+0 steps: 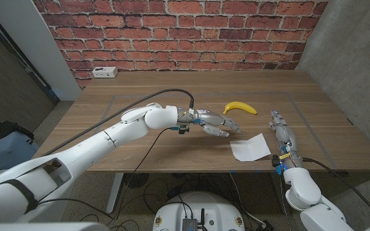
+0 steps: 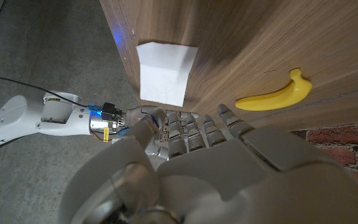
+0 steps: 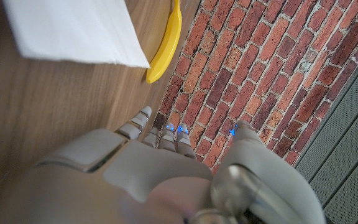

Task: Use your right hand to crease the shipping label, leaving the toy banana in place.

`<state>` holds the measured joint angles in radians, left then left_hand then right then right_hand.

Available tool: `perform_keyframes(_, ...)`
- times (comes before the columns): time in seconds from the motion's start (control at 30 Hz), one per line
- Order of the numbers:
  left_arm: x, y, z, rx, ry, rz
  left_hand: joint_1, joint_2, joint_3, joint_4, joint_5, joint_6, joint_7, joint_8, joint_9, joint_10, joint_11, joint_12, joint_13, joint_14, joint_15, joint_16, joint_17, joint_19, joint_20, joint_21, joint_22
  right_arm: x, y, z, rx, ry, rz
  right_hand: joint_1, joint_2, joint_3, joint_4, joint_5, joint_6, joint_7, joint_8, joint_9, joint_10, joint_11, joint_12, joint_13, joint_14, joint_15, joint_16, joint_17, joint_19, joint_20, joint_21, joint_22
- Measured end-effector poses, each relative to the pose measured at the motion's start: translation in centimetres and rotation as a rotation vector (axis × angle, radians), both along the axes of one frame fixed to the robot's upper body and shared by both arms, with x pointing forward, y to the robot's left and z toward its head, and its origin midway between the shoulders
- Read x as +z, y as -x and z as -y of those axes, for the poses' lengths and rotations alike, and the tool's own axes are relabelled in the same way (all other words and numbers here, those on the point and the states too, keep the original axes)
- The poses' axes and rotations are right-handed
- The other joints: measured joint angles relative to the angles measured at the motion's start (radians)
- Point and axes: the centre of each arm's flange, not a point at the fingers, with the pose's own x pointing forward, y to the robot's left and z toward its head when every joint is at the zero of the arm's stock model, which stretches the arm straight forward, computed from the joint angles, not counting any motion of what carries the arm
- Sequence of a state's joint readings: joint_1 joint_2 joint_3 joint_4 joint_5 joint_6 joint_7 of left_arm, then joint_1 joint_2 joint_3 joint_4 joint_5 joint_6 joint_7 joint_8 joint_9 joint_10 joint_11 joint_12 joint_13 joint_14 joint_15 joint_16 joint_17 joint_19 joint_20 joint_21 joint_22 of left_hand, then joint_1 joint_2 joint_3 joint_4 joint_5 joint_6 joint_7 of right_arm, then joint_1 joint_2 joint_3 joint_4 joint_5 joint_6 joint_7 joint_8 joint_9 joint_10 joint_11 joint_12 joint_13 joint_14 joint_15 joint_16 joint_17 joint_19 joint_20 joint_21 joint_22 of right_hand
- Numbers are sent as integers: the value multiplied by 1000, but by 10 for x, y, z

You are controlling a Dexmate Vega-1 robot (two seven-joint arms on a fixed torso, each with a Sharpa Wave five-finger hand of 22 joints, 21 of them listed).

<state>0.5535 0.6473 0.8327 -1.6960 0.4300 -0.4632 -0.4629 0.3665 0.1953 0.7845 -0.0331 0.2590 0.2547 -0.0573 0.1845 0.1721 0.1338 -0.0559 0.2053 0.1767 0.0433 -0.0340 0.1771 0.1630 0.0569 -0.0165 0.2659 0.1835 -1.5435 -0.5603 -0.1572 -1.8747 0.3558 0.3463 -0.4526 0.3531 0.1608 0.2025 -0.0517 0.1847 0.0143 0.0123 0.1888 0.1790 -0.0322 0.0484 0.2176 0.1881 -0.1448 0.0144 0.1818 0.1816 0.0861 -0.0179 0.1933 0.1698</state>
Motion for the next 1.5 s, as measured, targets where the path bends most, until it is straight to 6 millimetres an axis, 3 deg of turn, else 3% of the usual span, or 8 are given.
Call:
perform_keyframes(0.73,-14,-3,5,10,-82,-3,26,8,14,-14,5,22,2,0,2,12,3,2,0,20,-2,0,3,5,-5,0,0,-12,9,-9,-13,4,-22,0,0,3,-3,0,0,0,0,0,5,5,0,0,0,0,0,0,0,0,0,0)
perform_keyframes(1.5,-30,-10,9,-1,-155,-13,26,8,-2,10,-1,27,8,0,3,21,11,2,3,20,-2,5,7,5,-5,0,0,-21,14,-21,-32,11,-51,0,0,8,-8,-4,5,6,0,0,0,22,-11,0,4,4,8,2,0,0,0,0)
